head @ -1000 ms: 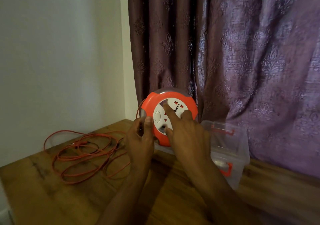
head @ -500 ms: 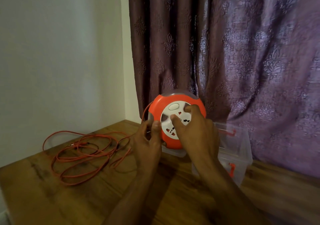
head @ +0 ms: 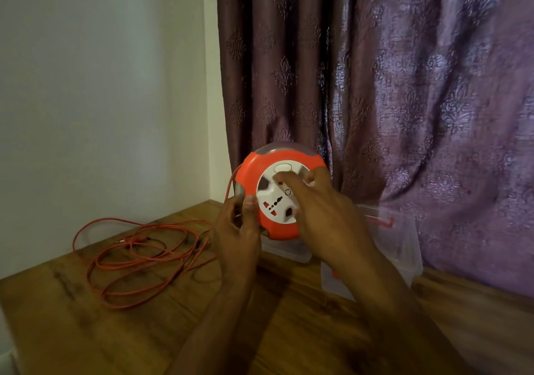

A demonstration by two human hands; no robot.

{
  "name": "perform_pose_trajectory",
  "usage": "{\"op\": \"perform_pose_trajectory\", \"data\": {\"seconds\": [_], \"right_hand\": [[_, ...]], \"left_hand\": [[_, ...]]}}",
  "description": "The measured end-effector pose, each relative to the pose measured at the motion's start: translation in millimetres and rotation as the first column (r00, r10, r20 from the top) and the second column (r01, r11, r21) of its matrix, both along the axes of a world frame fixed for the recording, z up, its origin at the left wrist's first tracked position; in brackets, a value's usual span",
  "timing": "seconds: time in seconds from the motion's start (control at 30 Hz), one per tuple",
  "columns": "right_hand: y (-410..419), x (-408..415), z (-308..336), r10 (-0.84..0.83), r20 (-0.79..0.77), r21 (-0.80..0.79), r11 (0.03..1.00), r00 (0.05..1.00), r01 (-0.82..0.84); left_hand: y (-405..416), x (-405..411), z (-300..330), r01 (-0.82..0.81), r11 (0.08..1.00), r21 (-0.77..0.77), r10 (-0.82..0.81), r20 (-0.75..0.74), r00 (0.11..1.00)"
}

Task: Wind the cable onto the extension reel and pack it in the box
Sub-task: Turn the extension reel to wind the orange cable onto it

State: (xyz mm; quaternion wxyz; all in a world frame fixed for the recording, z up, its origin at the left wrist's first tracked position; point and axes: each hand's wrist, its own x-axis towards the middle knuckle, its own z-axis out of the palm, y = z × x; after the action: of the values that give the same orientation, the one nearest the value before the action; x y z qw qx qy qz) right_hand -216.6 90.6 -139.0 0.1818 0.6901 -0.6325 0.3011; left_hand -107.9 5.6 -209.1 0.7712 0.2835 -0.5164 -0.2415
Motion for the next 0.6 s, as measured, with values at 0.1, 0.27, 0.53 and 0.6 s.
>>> {"op": "perform_pose_trajectory", "data": {"seconds": [0.1,0.27,0.53,0.6], "right_hand": [[-5.2,0.8,-2.2,0.031,-0.029,0.107,0.994,0.999,-0.028],[-6.6,2.3,-4.5,-0.010,-0.029,0.120,0.993,1.000,0.013],[-6.9,5.1,-11.6,-0.105,-0.014,-0.022,0.994,0.994,0.105],[-8.4,5.9,-13.6,-0.125,0.011,-0.069,0.990,0.992,0.125]], "left_hand": [[3.4,-0.7,1.6,-0.002,1.000,0.010,0.003,-0.014,1.000],[6.3,-2.4,2.6,0.008,1.000,0.026,-0.008,-0.002,1.000],[10.4,-3.9,3.9,0.017,1.000,0.007,-0.017,0.016,1.000],[10.7,-3.8,3.9,0.019,1.000,0.000,-0.019,0.015,1.000]]}}
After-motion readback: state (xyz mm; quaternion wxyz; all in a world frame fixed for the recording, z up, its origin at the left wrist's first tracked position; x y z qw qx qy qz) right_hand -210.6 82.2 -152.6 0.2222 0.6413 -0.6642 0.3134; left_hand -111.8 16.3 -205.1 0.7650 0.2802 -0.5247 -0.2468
